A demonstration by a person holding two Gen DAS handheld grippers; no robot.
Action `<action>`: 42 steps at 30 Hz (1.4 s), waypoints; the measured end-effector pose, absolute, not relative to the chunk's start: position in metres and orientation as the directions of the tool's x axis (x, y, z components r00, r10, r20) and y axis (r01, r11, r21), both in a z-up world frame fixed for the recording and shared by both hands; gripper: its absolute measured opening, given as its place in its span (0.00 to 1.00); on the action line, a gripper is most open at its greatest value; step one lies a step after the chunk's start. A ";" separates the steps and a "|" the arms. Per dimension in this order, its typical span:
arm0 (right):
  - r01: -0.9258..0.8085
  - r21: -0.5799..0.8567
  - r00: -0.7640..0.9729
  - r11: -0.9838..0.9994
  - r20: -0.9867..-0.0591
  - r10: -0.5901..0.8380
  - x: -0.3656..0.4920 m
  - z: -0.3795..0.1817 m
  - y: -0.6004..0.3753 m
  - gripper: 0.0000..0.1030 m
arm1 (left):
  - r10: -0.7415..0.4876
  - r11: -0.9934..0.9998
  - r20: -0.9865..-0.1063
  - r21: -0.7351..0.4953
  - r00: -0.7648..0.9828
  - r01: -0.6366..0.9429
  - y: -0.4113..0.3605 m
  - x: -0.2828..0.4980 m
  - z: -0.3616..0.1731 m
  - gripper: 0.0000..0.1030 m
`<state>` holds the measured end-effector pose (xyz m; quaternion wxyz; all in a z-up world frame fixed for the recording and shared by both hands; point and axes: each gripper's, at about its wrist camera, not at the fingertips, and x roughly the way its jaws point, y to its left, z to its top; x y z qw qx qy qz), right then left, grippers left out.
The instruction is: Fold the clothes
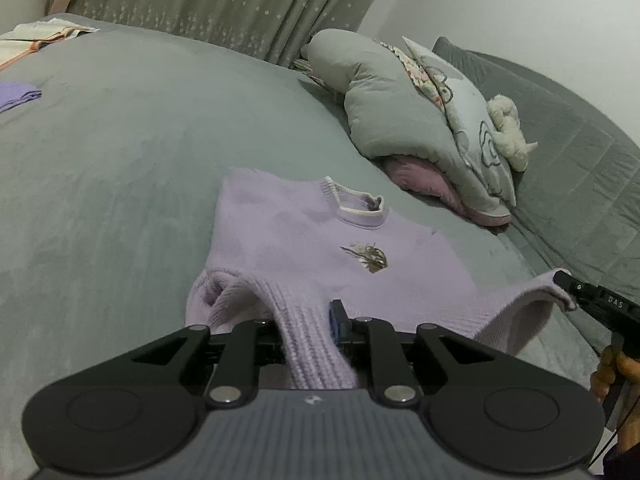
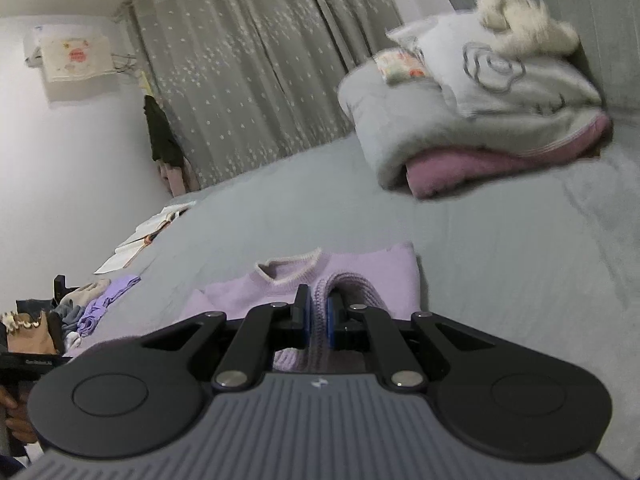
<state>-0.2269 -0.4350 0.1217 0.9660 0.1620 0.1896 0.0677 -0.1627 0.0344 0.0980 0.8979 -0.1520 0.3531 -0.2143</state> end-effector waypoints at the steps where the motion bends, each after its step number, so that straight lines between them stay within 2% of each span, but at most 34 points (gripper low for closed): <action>1: -0.068 0.331 0.921 0.941 -0.342 0.187 -0.229 0.123 -0.433 0.08 | -0.489 0.863 -0.569 -0.423 0.661 0.275 0.034 -0.166 0.098 0.16; 6: -0.113 0.280 0.907 0.953 -0.362 0.213 -0.253 0.133 -0.426 0.08 | -0.483 0.868 -0.575 -0.417 0.661 0.271 0.034 -0.190 0.099 0.16; 11: -0.159 0.228 0.892 0.960 -0.384 0.239 -0.277 0.144 -0.418 0.09 | -0.561 0.821 -0.575 -0.476 0.596 0.315 0.051 -0.223 0.102 0.18; 14: -0.200 0.200 0.876 0.959 -0.402 0.266 -0.299 0.155 -0.405 0.15 | -0.578 0.812 -0.567 -0.469 0.586 0.347 0.060 -0.238 0.109 0.19; 15: -0.219 0.178 0.871 0.959 -0.408 0.275 -0.305 0.160 -0.401 0.23 | -0.579 0.812 -0.558 -0.460 0.594 0.359 0.061 -0.241 0.114 0.21; 16: -0.239 0.147 0.875 0.960 -0.396 0.278 -0.313 0.166 -0.396 0.27 | -0.576 0.814 -0.541 -0.450 0.612 0.368 0.063 -0.244 0.120 0.28; 18: -0.247 0.126 0.894 0.961 -0.352 0.276 -0.324 0.178 -0.395 0.51 | -0.548 0.833 -0.508 -0.406 0.664 0.377 0.064 -0.245 0.132 0.40; 19: -0.245 0.128 0.903 0.961 -0.331 0.274 -0.326 0.183 -0.397 0.59 | -0.532 0.843 -0.491 -0.381 0.690 0.379 0.064 -0.245 0.138 0.49; 20: -0.238 0.126 0.907 0.963 -0.325 0.267 -0.326 0.186 -0.398 0.75 | -0.515 0.854 -0.472 -0.356 0.715 0.380 0.063 -0.244 0.143 0.54; 21: -0.231 0.124 0.911 0.965 -0.320 0.259 -0.324 0.188 -0.399 0.82 | -0.499 0.864 -0.453 -0.331 0.739 0.380 0.063 -0.244 0.149 0.55; 24: -0.209 0.118 0.923 0.971 -0.306 0.236 -0.321 0.195 -0.401 0.82 | -0.465 0.884 -0.458 -0.287 0.757 0.369 0.053 -0.233 0.146 0.56; 29: -0.142 0.104 0.904 0.984 -0.393 0.171 -0.292 0.183 -0.402 0.82 | -0.427 0.904 -0.529 -0.220 0.733 0.367 0.025 -0.205 0.121 0.56; 36: -0.049 0.073 0.857 0.996 -0.510 0.079 -0.250 0.166 -0.402 0.82 | -0.389 0.916 -0.581 -0.161 0.715 0.368 -0.011 -0.177 0.093 0.58; 39: 0.100 0.097 0.823 0.990 -0.567 -0.028 -0.226 0.156 -0.399 0.83 | -0.353 0.928 -0.585 -0.118 0.730 0.354 -0.023 -0.170 0.085 0.62; 42: 0.195 0.081 0.756 0.977 -0.647 -0.097 -0.212 0.176 -0.368 0.83 | -0.320 0.941 -0.575 -0.097 0.753 0.325 -0.028 -0.163 0.081 0.65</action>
